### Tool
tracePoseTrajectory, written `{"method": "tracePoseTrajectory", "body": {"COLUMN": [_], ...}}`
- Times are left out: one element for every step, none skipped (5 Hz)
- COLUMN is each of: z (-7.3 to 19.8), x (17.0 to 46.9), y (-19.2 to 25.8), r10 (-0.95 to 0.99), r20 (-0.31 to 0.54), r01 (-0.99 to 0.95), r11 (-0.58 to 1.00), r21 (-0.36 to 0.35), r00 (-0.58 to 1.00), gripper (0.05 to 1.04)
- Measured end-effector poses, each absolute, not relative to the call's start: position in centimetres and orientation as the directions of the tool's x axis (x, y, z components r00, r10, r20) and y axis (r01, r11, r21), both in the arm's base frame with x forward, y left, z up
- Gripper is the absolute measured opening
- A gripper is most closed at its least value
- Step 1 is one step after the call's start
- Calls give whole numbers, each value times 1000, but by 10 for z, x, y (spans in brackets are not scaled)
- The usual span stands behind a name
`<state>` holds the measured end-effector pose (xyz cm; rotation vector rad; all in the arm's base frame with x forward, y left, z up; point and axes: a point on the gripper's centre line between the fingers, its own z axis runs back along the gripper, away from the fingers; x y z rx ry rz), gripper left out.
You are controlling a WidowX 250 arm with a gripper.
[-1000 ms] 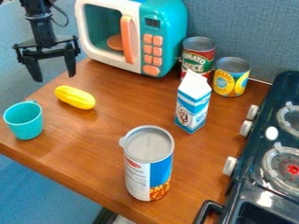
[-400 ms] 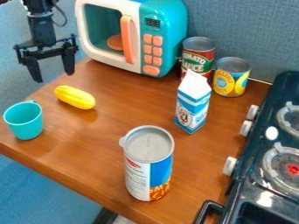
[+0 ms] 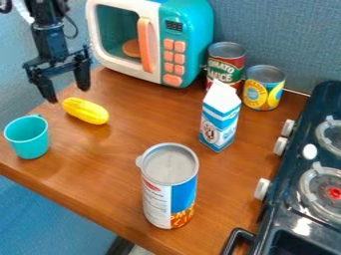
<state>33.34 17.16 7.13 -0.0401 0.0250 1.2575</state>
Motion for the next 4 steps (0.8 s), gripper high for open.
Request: {"method": "tracePoseTrajectory", "body": {"z": [68, 55, 50, 45], "x": [337, 338, 337, 343], "y": [166, 158, 155, 150], "r10": [955, 962, 978, 984], "r20": [9, -10, -28, -53], "r01": [-955, -961, -976, -985], "r11": [297, 272, 207, 171], "r21": [21, 50, 63, 33], "r00": [297, 272, 206, 169], "gripper": [1010, 1010, 1010, 1010]}}
